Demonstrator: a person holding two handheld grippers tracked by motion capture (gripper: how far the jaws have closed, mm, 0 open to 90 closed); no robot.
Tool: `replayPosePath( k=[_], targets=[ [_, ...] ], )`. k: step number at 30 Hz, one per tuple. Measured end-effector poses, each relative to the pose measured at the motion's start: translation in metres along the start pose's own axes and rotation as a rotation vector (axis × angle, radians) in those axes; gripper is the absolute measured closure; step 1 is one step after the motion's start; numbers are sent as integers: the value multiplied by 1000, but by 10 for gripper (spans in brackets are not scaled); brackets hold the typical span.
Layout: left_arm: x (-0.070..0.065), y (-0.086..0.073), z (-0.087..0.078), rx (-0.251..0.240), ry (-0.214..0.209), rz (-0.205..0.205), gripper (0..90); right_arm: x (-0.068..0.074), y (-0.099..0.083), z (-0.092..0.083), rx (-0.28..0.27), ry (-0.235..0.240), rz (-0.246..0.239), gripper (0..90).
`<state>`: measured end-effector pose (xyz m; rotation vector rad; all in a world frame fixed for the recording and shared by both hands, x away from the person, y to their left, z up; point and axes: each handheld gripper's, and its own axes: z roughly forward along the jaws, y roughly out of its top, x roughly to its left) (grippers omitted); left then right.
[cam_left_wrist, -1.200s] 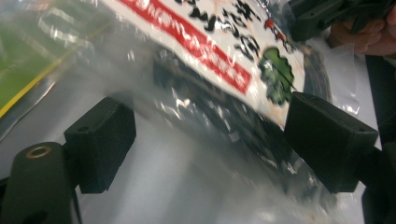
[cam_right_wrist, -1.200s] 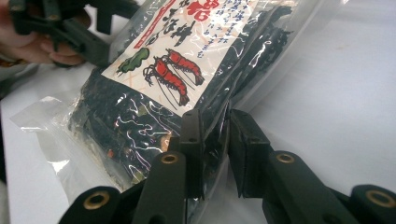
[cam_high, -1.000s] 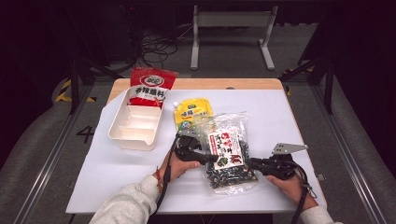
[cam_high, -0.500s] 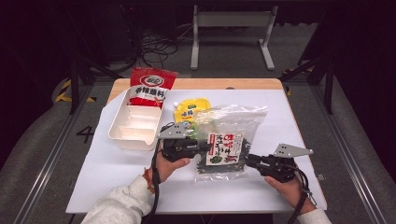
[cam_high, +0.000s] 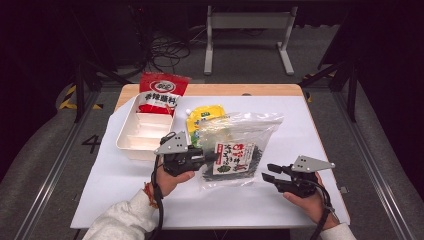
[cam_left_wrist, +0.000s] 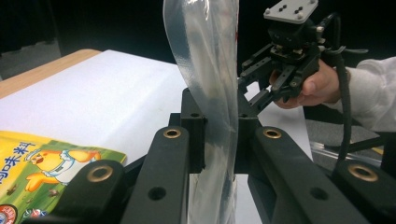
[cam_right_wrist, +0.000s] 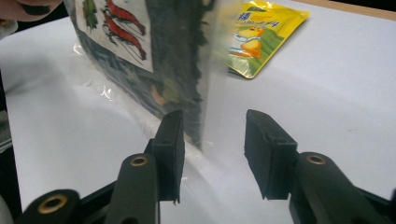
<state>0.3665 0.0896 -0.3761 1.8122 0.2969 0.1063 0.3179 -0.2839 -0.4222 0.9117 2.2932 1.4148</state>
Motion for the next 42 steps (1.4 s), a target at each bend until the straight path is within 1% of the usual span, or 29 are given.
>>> replayPosePath(
  k=[2, 5, 7, 8, 10, 12, 15, 18, 21, 24, 25, 26, 27, 29, 30, 31, 32, 34, 36, 37, 39, 40, 41, 42],
  targets=[
    [0, 1, -3, -14, 2, -2, 811, -2, 0, -2, -4, -11, 1, 544],
    [0, 3, -8, -22, 2, 7, 811, -5, -1, -4, -9, -24, 11, 517],
    [0, 4, -10, -28, 3, 3, 810, -6, -2, -5, -13, -28, 21, 499],
    [0, 5, -11, -27, 6, 14, 810, -7, -2, -5, -10, -34, 22, 491],
    [0, 6, -13, -29, 6, 16, 810, -7, -2, -4, -10, -41, 30, 474],
    [0, 6, -14, -32, 7, 15, 810, -6, -2, -3, 1, -59, 17, 459],
    [2, 6, -17, -25, 19, 20, 809, -5, -3, -2, 7, -64, 3, 459],
    [2, 6, -19, -29, 28, 22, 810, -4, -3, -1, 15, -66, -7, 457],
    [2, 7, -21, -30, 28, 24, 809, -4, -2, 1, 15, -67, -9, 452],
    [5, 10, -29, -35, 50, 46, 809, -4, -3, 3, 21, -64, -8, 448],
    [5, 10, -29, -35, 50, 46, 809, -4, -3, 3, 24, -66, -8, 446],
    [6, 12, -37, -42, 73, 55, 809, -5, -4, 4, 25, -67, -8, 445],
    [7, 14, -41, -50, 81, 53, 809, -5, -4, 4, 27, -69, -5, 444],
    [9, 18, -53, -66, 109, 65, 809, -4, -4, 4, 25, -70, -3, 441],
    [9, 21, -60, -71, 127, 80, 809, -4, -4, 3, 23, -69, -2, 438],
    [10, 25, -69, -82, 148, 93, 808, -3, -4, 3, 23, -69, -1, 434],
    [12, 28, -82, -98, 178, 104, 809, -2, -4, 4, 25, -69, -4, 430],
    [16, 33, -100, -127, 216, 108, 809, -2, -4, 4, 26, -69, 1, 421],
    [22, 37, -120, -136, 267, 120, 808, -1, -6, 4, 28, -68, 6, 416],
    [22, 37, -120, -136, 267, 120, 808, -1, -7, 4, 32, -66, 7, 415],
    [31, 39, -141, -135, 327, 122, 808, -1, -8, 4, 36, -68, 7, 413],
    [35, 39, -149, -123, 350, 118, 808, -1, -8, 4, 39, -71, 11, 411],
    [43, 39, -161, -102, 383, 116, 808, 0, -8, 3, 34, -73, 20, 410],
    [48, 38, -166, -95, 406, 107, 808, 0, -9, 3, 34, -70, 21, 410]
  ],
)
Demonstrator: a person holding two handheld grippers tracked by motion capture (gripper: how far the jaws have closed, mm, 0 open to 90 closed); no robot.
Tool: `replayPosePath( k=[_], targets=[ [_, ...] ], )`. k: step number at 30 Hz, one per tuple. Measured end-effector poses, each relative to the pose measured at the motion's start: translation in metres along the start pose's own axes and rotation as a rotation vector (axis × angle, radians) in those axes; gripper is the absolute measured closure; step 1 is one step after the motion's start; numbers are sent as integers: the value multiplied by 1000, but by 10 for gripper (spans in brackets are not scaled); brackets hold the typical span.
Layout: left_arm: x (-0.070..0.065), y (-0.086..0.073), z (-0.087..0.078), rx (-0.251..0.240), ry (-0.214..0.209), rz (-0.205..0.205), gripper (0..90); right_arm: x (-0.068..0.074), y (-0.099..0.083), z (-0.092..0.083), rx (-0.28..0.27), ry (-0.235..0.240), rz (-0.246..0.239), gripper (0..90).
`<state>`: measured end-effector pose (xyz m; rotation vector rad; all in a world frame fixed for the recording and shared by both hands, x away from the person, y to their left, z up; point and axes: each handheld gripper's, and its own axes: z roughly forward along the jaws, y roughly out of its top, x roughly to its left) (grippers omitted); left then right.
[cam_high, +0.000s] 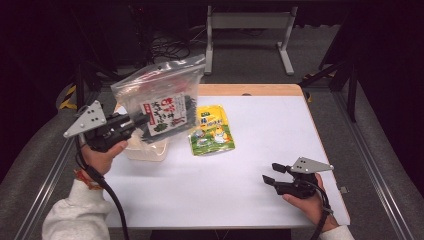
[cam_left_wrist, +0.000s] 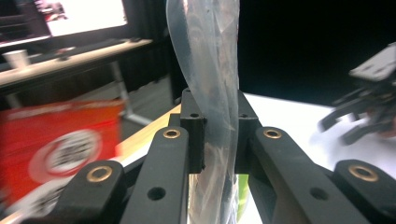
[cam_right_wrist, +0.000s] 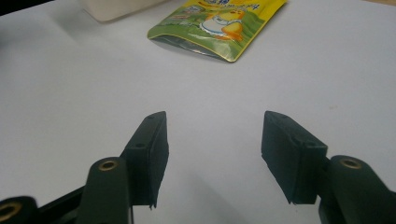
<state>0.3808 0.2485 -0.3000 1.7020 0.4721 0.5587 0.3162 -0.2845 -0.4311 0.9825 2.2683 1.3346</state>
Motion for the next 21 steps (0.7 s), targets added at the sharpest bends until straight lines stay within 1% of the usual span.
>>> replayPosePath(
  k=[1, 2, 4, 5, 6, 7, 8, 9, 13, 15, 16, 17, 18, 19, 20, 21],
  targets=[
    [0, 0, 0, 0, 0, 0, 808, 0, 0, 0, 0, 0, 0, 410],
    [14, -2, -5, 21, 25, 1, 808, 0, -1, 2, 8, 2, 1, 407],
    [26, -6, -7, 47, 44, 5, 807, 0, -2, 4, 18, 2, -1, 404],
    [32, -9, -7, 59, 60, 4, 807, 0, -2, 5, 23, 1, -1, 404],
    [32, -9, -7, 59, 60, 4, 807, 0, -2, 5, 23, 1, -1, 404],
    [42, -14, -5, 86, 89, 9, 807, 1, -3, 7, 31, 3, -5, 402],
    [42, -14, -5, 86, 89, 9, 807, 2, -3, 8, 34, 4, -5, 402],
    [50, -19, -1, 111, 103, 0, 806, 2, -3, 8, 36, 6, -5, 400],
    [59, -25, 11, 140, 126, 3, 806, 3, -4, 11, 47, 9, -10, 395],
    [64, -28, 17, 157, 150, 7, 806, 4, -4, 11, 49, 12, -13, 394],
    [66, -30, 19, 152, 138, -3, 806, 4, -4, 11, 47, 11, -15, 392],
    [66, -30, 19, 152, 138, -3, 805, 4, -4, 11, 46, 12, -14, 392],
    [68, -30, 22, 169, 156, 10, 805, 4, -4, 11, 46, 12, -14, 392],
    [70, -31, 26, 152, 142, -1, 805, 4, -4, 11, 46, 11, -13, 390],
    [70, -31, 26, 152, 142, -1, 804, 4, -4, 11, 46, 11, -13, 390],
    [71, -31, 29, 152, 153, 1, 804, 4, -5, 11, 50, 17, -11, 387]
  ],
)
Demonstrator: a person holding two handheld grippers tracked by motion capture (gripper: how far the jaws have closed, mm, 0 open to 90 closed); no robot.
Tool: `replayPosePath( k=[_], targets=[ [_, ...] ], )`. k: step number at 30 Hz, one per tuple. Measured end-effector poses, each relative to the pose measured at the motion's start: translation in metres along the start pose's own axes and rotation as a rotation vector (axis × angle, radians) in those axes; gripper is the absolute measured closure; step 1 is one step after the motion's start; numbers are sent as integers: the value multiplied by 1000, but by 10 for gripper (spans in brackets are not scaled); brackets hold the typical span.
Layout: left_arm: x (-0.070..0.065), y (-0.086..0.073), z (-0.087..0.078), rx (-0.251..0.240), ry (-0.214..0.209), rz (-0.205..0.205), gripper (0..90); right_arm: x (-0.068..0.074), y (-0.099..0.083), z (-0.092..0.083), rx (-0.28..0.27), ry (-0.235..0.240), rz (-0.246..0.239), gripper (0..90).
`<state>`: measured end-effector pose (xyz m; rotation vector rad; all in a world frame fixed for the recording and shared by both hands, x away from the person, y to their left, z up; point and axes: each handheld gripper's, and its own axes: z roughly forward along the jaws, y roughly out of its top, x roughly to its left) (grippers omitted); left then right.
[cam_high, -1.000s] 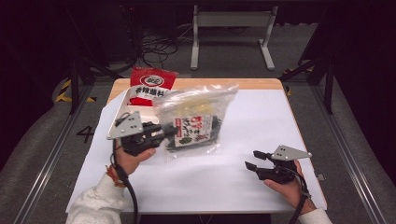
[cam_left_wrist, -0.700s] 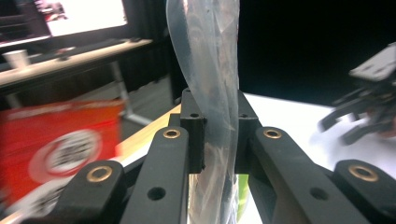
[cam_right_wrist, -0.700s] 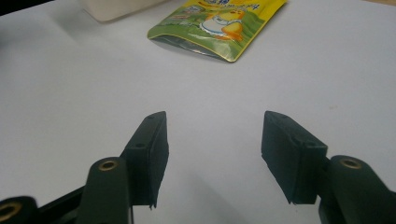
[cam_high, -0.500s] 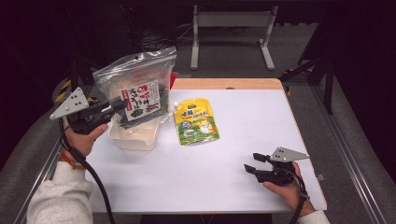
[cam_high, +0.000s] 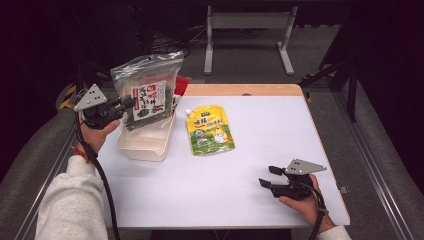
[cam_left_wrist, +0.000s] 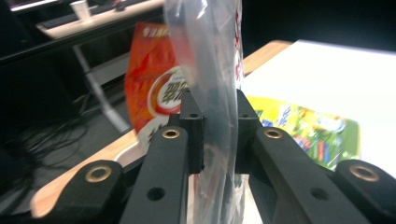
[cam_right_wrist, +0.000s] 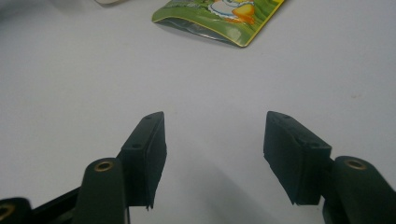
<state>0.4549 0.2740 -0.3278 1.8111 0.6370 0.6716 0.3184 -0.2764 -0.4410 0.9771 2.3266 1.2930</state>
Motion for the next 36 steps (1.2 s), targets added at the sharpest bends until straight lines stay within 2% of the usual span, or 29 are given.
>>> replayPosePath(
  k=[5, 7, 12, 13, 16, 18, 22, 25, 28, 29, 30, 31, 32, 33, 36],
  targets=[
    [3, -3, 1, 6, -5, 7, 802, 1, 0, 0, 5, 1, -3, 385],
    [4, -2, -3, -11, -12, -1, 803, 2, 0, 0, 5, 6, -3, 385],
    [3, 2, -9, 20, 2, 45, 801, 1, -1, 1, 11, 11, 3, 380],
    [3, 2, -8, 41, 12, 70, 801, 1, -1, 2, 12, 13, 6, 378],
    [3, -5, -3, 23, -4, 32, 801, 2, -1, 3, 17, 17, 5, 372],
    [1, -10, 4, 56, -9, 36, 800, 3, 0, 4, 15, 25, 6, 368],
    [-6, -14, 15, 34, -18, 27, 792, 2, -1, 5, 17, 26, 9, 365],
    [-6, -17, 23, 15, -26, -5, 786, 2, -1, 5, 16, 29, 13, 364],
    [-5, -18, 24, 11, -9, -7, 767, 3, -1, 5, 17, 31, 9, 364],
    [-2, -20, 22, 8, -7, -27, 759, 3, -1, 5, 20, 35, 11, 362],
    [-1, -21, 21, 16, 1, -28, 743, 2, -2, 5, 22, 35, 10, 361],
    [0, -23, 20, 51, 29, -21, 702, 2, -2, 5, 23, 37, 12, 360],
    [0, -23, 20, 51, 29, -21, 657, 2, -2, 5, 25, 40, 15, 357],
    [1, -28, 17, 98, 30, -1, 655, 2, -2, 6, 27, 39, 17, 355],
    [2, -35, 10, 112, 40, -12, 655, 3, -2, 6, 29, 42, 13, 353]
  ],
)
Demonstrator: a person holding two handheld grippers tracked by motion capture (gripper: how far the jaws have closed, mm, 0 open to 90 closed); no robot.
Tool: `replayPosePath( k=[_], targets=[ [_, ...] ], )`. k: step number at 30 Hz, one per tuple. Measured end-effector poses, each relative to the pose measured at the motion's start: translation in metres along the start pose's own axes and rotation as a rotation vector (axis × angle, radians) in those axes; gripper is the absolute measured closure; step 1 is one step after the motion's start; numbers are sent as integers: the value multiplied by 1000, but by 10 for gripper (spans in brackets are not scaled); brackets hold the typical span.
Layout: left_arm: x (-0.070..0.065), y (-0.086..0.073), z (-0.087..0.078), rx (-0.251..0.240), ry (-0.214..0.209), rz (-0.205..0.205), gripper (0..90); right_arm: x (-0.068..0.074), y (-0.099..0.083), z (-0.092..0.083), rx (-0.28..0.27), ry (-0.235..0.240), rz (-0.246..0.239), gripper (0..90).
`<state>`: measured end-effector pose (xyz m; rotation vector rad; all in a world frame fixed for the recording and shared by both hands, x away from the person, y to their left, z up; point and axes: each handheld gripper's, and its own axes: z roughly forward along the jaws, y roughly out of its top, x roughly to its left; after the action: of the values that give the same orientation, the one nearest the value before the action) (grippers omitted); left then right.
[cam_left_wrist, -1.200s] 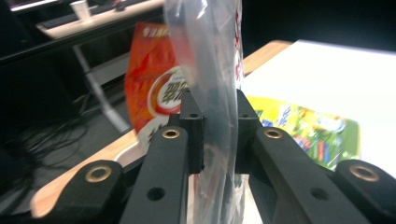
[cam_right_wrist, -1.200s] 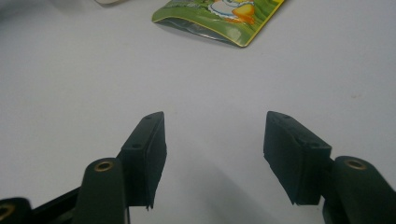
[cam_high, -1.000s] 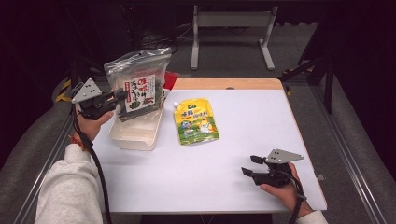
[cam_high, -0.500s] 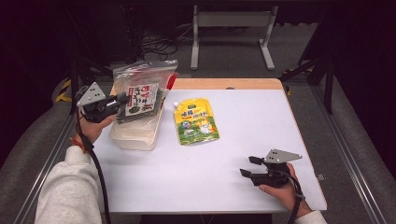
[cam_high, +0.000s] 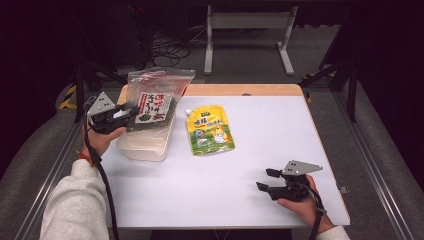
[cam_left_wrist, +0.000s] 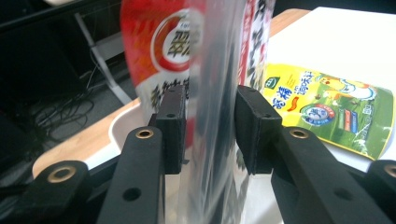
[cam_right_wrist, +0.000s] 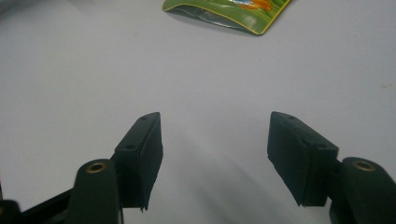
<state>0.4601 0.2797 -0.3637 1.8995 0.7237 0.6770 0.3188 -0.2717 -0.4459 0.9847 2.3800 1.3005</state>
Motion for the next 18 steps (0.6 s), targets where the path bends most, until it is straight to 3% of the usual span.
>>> replayPosePath(
  k=[1, 3, 4, 7, 10, 11, 18],
  targets=[
    [0, -4, -1, 33, -8, 3, 654, 0, 0, 0, 0, 1, 1, 352],
    [-1, -13, -1, 99, 16, 26, 631, 1, 1, 1, 7, 4, -1, 350],
    [-1, -17, -2, 110, 17, 31, 618, 2, 1, 1, 7, 4, -4, 349],
    [2, -26, -9, 66, -3, -24, 656, 2, 1, 2, 12, 9, -5, 349],
    [1, -32, -9, 77, -12, -21, 727, 2, 0, 3, 19, 13, -2, 347],
    [3, -38, -7, 88, -26, -42, 730, 2, 0, 3, 20, 15, -2, 347],
    [2, -46, -9, 92, -36, -34, 755, 3, 0, 5, 26, 23, -4, 346]
  ],
)
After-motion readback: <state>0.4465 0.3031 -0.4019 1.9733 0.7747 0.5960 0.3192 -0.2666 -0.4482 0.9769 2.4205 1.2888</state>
